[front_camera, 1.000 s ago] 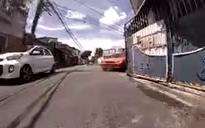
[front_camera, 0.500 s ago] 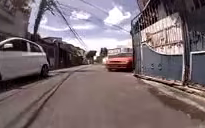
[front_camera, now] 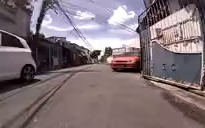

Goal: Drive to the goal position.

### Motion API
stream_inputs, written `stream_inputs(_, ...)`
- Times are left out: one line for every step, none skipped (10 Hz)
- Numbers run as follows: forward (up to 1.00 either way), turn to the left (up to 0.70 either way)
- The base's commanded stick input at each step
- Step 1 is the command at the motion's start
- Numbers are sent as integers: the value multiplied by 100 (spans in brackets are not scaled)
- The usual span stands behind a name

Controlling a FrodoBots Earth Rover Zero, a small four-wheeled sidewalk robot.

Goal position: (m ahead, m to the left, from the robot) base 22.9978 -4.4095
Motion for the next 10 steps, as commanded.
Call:
stream_inputs(70,12)
stream_inputs(70,12)
stream_inputs(70,12)
stream_inputs(70,12)
stream_inputs(70,12)
stream_inputs(70,12)
stream_inputs(70,12)
stream_inputs(70,12)
stream_inputs(70,12)
stream_inputs(70,12)
